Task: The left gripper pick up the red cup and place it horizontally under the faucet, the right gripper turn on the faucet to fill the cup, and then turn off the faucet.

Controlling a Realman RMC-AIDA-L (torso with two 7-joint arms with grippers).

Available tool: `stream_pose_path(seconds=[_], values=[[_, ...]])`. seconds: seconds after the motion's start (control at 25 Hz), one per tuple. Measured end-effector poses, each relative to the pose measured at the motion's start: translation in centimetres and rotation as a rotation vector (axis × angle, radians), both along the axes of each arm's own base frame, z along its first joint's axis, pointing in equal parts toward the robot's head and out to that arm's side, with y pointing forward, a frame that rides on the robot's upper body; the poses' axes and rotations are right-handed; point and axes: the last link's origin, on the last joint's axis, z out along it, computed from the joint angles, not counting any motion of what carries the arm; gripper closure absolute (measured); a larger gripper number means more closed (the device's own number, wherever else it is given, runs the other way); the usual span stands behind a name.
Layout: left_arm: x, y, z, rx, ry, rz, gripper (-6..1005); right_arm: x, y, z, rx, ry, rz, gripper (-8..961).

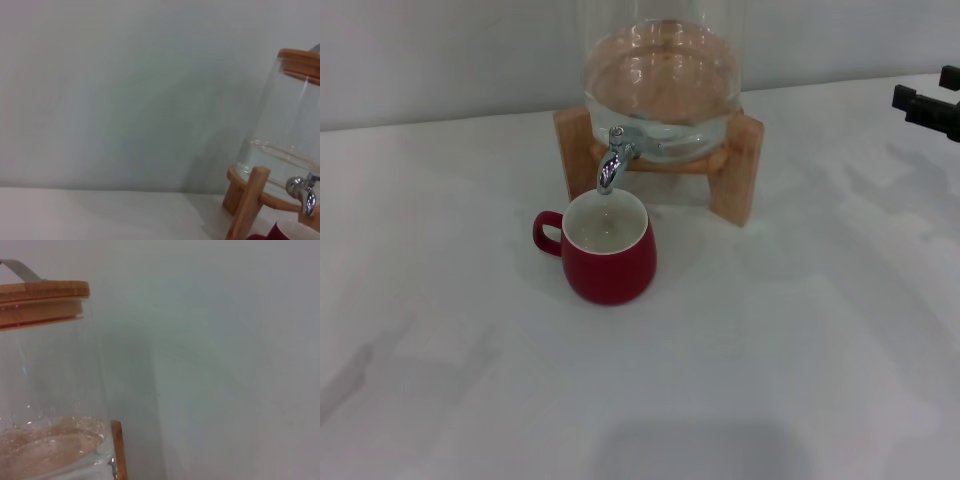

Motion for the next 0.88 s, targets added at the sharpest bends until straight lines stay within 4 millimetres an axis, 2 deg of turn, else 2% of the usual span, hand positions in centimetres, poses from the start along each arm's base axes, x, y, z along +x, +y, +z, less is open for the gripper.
stream_pose_path(seconds=[0.28,0.88], values=[[0.2,0.0,0.6,0.035,-0.031,-0.005,124,1.1,-0.5,1.3,0.041,0.030,-0.033,157],[0.6,-0.9,0.7,0.056,-0.009,-0.081,123,1.5,-0.9,0.8,0.009,0.012,-0.037,157]])
